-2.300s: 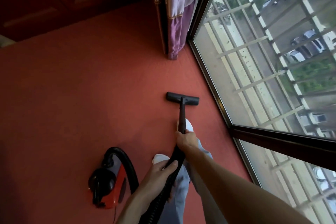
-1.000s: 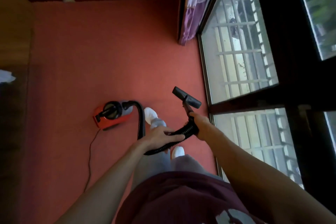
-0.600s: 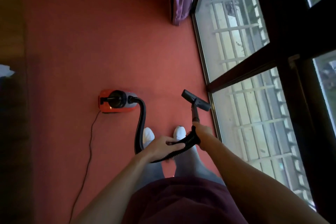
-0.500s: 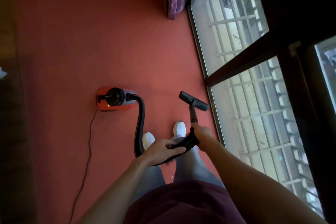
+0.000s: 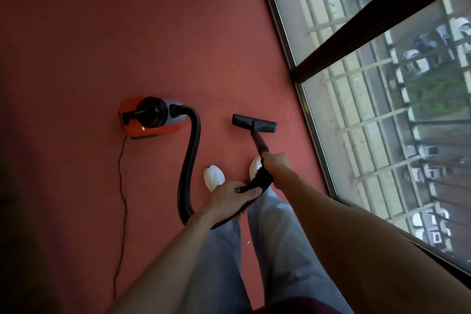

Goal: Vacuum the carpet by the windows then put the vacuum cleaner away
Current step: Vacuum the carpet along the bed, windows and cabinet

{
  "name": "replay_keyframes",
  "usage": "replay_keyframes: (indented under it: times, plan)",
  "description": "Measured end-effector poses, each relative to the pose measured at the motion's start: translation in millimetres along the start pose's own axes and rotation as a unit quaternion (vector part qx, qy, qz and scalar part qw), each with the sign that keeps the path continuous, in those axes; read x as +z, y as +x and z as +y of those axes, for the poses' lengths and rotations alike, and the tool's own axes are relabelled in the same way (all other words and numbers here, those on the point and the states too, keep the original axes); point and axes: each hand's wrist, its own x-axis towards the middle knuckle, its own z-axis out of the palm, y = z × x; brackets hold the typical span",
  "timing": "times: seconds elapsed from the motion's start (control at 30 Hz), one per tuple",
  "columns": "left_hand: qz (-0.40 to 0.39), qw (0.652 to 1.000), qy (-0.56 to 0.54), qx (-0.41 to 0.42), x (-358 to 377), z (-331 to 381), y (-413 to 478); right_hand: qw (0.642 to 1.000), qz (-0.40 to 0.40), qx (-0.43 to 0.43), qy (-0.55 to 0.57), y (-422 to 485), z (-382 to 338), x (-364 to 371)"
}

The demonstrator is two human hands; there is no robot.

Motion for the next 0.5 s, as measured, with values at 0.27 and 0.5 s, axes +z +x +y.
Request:
replay_keyframes:
  times: [0.27, 0.5]
  plan:
    - [0.030, 0.999, 0.014, -0.031, 4, -24, 54, 0.999, -0.006, -0.012, -0.048, 77, 11, 35]
    - [0.103, 0.993, -0.053, -0.003, 10, -5, 128, 0.993, 0.039, -0.041, -0.100, 123, -59, 25]
